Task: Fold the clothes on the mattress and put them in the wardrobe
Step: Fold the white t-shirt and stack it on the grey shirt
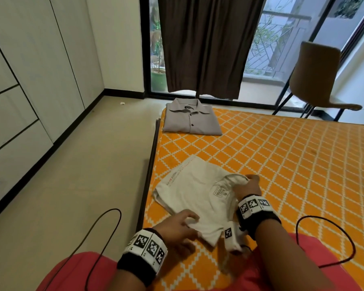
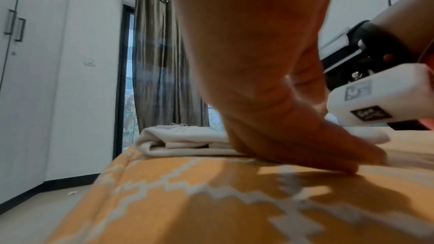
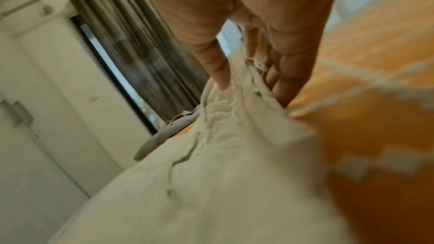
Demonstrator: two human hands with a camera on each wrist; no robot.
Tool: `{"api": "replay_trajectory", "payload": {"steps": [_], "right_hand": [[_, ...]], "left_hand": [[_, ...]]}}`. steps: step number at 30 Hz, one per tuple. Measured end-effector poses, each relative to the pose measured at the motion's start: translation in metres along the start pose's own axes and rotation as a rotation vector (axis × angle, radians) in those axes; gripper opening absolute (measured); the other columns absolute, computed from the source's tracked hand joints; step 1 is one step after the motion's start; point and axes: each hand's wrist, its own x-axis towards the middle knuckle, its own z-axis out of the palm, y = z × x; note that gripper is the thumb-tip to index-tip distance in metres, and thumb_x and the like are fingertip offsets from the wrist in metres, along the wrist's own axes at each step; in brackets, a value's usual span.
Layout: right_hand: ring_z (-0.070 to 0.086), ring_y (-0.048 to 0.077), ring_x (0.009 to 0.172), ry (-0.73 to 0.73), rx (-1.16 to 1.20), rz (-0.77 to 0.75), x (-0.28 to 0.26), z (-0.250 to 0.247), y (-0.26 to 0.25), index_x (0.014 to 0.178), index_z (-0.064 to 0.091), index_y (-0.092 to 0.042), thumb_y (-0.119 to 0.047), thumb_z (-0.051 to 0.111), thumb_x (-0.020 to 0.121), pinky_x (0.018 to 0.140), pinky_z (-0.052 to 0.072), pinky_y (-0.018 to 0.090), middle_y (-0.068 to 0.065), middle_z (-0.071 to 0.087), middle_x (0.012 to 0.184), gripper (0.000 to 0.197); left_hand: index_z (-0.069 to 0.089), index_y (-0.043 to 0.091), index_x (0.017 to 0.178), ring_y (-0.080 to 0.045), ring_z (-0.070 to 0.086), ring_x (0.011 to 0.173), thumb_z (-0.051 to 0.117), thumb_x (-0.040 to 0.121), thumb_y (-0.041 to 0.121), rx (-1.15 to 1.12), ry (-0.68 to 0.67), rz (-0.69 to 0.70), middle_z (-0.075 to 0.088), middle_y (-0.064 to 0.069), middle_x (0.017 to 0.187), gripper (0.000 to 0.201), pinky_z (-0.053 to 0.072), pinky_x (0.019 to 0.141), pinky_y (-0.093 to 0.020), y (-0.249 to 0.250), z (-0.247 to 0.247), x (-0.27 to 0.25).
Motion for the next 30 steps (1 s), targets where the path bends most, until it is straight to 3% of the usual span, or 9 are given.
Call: {"api": "replay_trajectory", "payload": {"steps": [3,7,11,15,18,21,24,27,30], "right_hand": [[0.05,0.045,0.118,0.019,0.252,0.219,-0.005,0.008,0.01,0.147,0.012,-0.01,-0.021,0.068,0.088,0.094,0.046,0.052,0.028,0.039,0.142,0.082],[0.043,0.045,0.125,-0.001,0.22,0.154,-0.034,0.029,0.026,0.151,0.009,-0.02,-0.021,0.069,0.087,0.093,0.042,0.047,0.027,0.029,0.148,0.087],[0.047,0.04,0.113,-0.129,0.034,0.022,-0.051,0.039,0.035,0.151,0.011,-0.037,-0.009,0.065,0.084,0.07,0.046,0.033,0.016,0.018,0.148,0.09],[0.025,0.035,0.142,-0.179,-0.101,-0.047,-0.043,0.041,0.031,0.152,0.021,-0.023,0.0,0.059,0.086,0.098,0.043,0.036,0.008,-0.01,0.16,0.08],[0.016,0.032,0.147,-0.233,-0.2,-0.145,-0.033,0.043,0.028,0.153,0.022,-0.016,0.003,0.055,0.087,0.105,0.04,0.036,0.007,-0.009,0.161,0.076],[0.015,0.032,0.148,-0.278,-0.309,-0.327,-0.022,0.039,0.01,0.155,0.017,-0.021,0.009,0.048,0.088,0.095,0.044,0.031,0.005,-0.009,0.162,0.079],[0.022,0.031,0.145,-0.23,-0.335,-0.545,-0.008,0.03,-0.009,0.153,0.023,-0.021,0.009,0.05,0.087,0.103,0.038,0.033,0.009,0.006,0.161,0.077],[0.041,0.035,0.133,-0.158,-0.168,-0.324,0.008,0.02,-0.002,0.149,0.029,-0.013,-0.006,0.071,0.084,0.094,0.044,0.039,0.016,0.034,0.15,0.077],[0.045,0.038,0.129,-0.226,-0.151,-0.013,0.009,0.013,0.012,0.149,0.023,-0.009,-0.023,0.081,0.078,0.088,0.044,0.04,0.016,0.038,0.15,0.093]], "left_hand": [[0.045,0.022,0.118,-0.024,0.054,0.055,0.058,0.093,0.007,-0.16,0.402,0.055,0.056,-0.016,0.076,0.032,0.045,0.051,-0.03,-0.001,-0.012,0.017],[0.046,0.025,0.123,-0.029,0.062,0.077,0.058,0.09,0.009,-0.13,0.871,0.177,0.055,-0.014,0.11,0.038,0.057,0.054,-0.035,0.003,-0.053,0.031],[0.054,0.034,0.128,-0.035,0.061,0.077,0.063,0.091,0.008,-0.18,0.78,0.286,0.056,-0.009,0.107,0.046,0.052,0.052,-0.03,0.004,-0.073,0.039],[0.072,0.01,0.096,-0.024,0.059,0.054,0.066,0.09,0.004,-0.098,0.85,0.255,0.07,-0.015,0.083,0.011,0.054,0.058,-0.031,0.004,-0.075,0.038],[0.071,0.009,0.08,-0.028,0.064,0.056,0.063,0.089,0.002,-0.021,0.951,0.16,0.068,-0.015,0.077,0.013,0.06,0.061,-0.038,0.002,-0.078,0.036],[0.063,0.003,0.08,-0.024,0.056,0.065,0.057,0.089,0.012,0.462,0.963,-0.052,0.062,-0.013,0.089,0.014,0.049,0.061,-0.033,0.006,-0.077,0.027],[0.058,0.006,0.09,-0.024,0.052,0.072,0.062,0.088,0.024,0.649,0.867,-0.15,0.055,-0.012,0.1,0.018,0.041,0.063,-0.03,0.009,-0.066,0.016],[0.045,0.017,0.106,-0.026,0.054,0.09,0.069,0.081,0.013,0.532,0.755,-0.026,0.037,-0.008,0.112,0.034,0.046,0.068,-0.028,0.011,-0.059,0.012],[0.042,0.027,0.108,-0.025,0.054,0.093,0.067,0.076,0.001,0.508,0.634,0.108,0.03,-0.004,0.113,0.049,0.051,0.07,-0.026,0.017,-0.056,0.012]]}}
